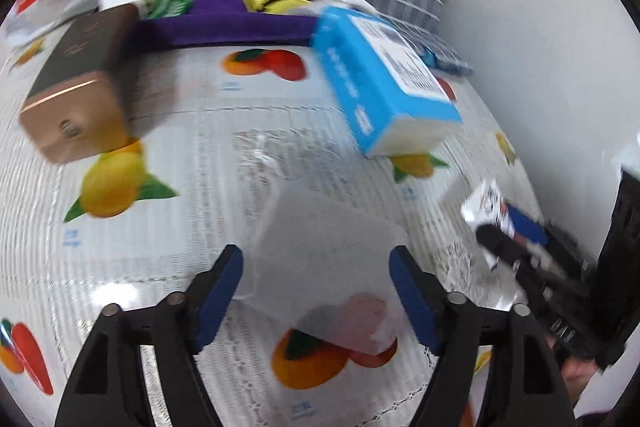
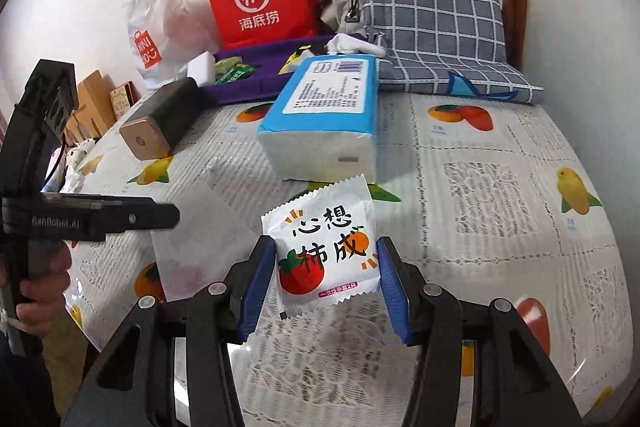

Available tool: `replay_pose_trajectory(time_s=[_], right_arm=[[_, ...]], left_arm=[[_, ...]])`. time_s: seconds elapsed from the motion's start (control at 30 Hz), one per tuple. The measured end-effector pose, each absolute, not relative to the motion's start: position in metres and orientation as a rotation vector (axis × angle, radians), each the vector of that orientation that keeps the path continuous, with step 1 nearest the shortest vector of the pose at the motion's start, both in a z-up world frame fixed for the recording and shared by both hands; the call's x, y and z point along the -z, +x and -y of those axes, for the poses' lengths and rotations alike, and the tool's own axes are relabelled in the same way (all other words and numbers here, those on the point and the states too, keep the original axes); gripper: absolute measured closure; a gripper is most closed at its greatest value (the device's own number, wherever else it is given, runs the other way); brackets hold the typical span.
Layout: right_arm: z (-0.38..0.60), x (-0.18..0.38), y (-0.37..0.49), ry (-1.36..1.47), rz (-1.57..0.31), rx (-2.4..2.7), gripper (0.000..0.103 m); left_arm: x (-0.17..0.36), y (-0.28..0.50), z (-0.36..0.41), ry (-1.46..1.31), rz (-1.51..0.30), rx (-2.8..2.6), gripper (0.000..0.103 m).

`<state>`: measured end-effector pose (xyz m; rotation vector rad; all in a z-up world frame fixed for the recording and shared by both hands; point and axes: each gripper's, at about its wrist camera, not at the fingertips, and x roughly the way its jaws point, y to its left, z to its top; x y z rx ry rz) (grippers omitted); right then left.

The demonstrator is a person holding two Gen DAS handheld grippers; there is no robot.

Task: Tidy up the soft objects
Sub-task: 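Grasp the white mesh bag with the left tool while the right tool holds the packet, then carry the mesh bag with the left tool while the right tool carries the packet to the towel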

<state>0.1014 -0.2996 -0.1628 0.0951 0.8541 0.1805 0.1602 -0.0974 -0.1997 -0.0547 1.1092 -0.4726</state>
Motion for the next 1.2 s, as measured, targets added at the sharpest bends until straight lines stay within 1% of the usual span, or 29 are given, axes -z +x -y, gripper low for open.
replay_pose_trajectory(time_s=[0.1,0.13,0.23,0.37,0.47,0.53,0.6,0.63,0.67,0.7,0.77,0.8,0.83,0.93,1.2], right_arm=[[0.309,0.164,0.100,0.114,-0.851,-0.170,0.052],[0.312,0.164,0.100,0.122,-0.852,-0.166,0.052],[0.316,0.166,0.100,0.126,-0.852,-0.156,0.052],[0.317,0.170,0.100,0.133,-0.860,-0.154,0.052],[0.319,0.172,0.101,0.136,-0.867,-0.147,0.052],[0.320,0.173,0.101,0.136,-0.870,-0.142,0.052],[0.321,0.173,0.101,0.136,-0.872,-0.138,0.052],[0.322,0.174,0.101,0.136,-0.873,-0.137,0.052],[0.322,0.174,0.101,0.137,-0.874,-0.136,0.052],[0.322,0.174,0.101,0.136,-0.875,-0.134,0.052],[0.320,0.174,0.101,0.137,-0.878,-0.136,0.052],[0.319,0.174,0.101,0.137,-0.878,-0.138,0.052],[0.317,0.174,0.102,0.136,-0.880,-0.142,0.052],[0.309,0.174,0.102,0.126,-0.881,-0.158,0.052],[0.289,0.188,0.109,0.119,-0.931,-0.184,0.052]], left_arm=[[0.209,0.159,0.110,0.023,-1.127,0.451,0.025],[0.210,0.158,0.112,0.032,-1.120,0.446,0.020],[0.211,0.155,0.120,0.093,-1.105,0.442,0.015],[0.218,0.146,0.137,0.214,-1.084,0.436,0.003],[0.223,0.143,0.147,0.274,-1.064,0.413,0.001],[0.223,0.144,0.147,0.258,-1.055,0.409,0.002],[0.220,0.144,0.139,0.254,-1.037,0.393,0.011],[0.218,0.144,0.135,0.248,-1.029,0.384,0.021],[0.216,0.145,0.132,0.239,-1.024,0.373,0.034],[0.213,0.147,0.127,0.226,-1.016,0.352,0.043],[0.211,0.153,0.116,0.191,-1.018,0.315,0.078],[0.210,0.159,0.108,0.163,-1.025,0.297,0.085],[0.210,0.162,0.104,0.141,-1.031,0.291,0.095],[0.211,0.168,0.083,0.021,-1.061,0.324,0.096],[0.210,0.163,0.050,0.014,-1.070,0.229,0.096]])
